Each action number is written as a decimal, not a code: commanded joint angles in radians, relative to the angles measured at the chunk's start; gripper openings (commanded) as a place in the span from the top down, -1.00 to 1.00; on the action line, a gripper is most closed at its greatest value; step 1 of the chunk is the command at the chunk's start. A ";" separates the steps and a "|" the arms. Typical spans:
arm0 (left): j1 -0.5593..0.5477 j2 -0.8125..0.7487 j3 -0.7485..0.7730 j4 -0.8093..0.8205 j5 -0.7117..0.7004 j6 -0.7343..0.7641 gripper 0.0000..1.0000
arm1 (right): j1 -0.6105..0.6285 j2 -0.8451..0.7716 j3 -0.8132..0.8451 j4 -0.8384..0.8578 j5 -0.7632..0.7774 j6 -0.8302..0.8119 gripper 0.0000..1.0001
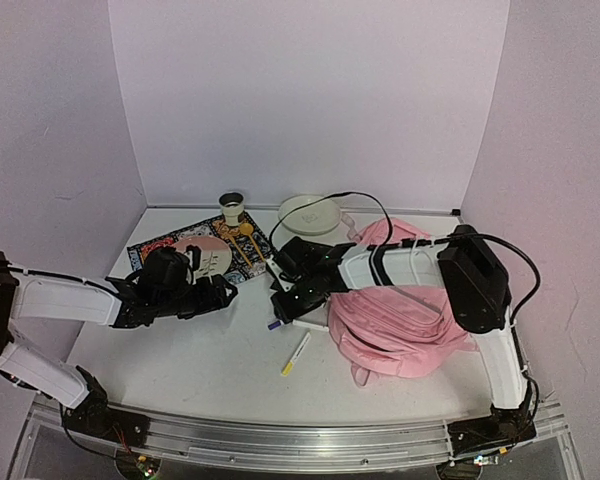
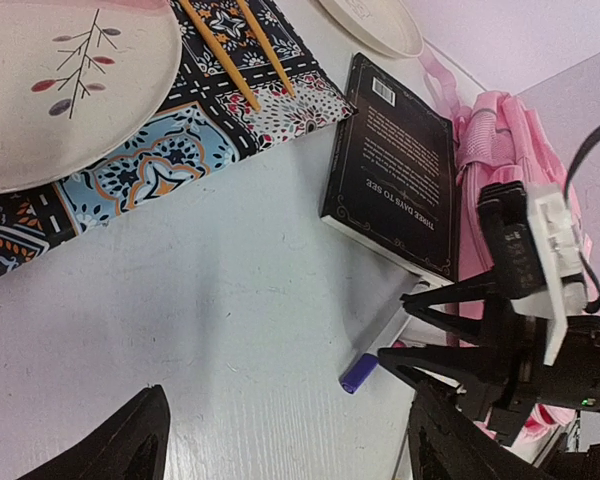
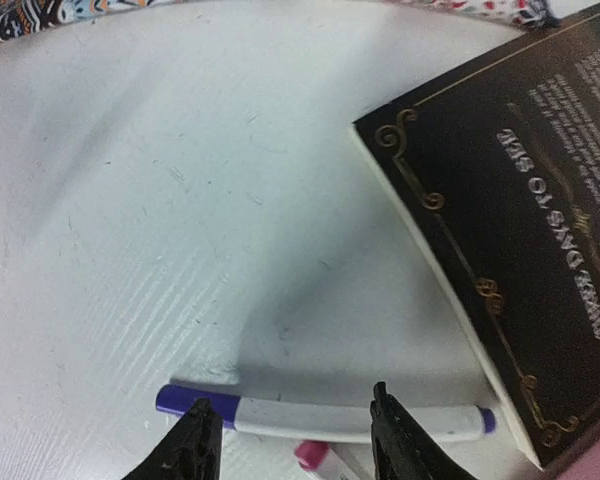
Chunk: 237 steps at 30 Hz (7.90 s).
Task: Pack the student bag
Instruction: Adjust the pen at the center of the board, then move the student bag to the center of the board, then pick up the book from the center of the board, then pass from the right arm to the left
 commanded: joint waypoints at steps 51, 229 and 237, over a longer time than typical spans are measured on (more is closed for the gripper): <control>0.003 0.249 0.308 -0.093 0.093 0.182 -0.36 | -0.193 -0.037 -0.129 0.131 0.150 0.660 0.00; 0.016 0.697 0.156 1.002 0.399 -0.756 0.28 | -0.230 -0.324 -0.639 0.800 -0.332 0.745 0.65; 0.016 0.693 0.152 1.022 0.392 -0.757 0.59 | -0.224 -0.345 -0.598 0.654 -0.286 0.643 0.40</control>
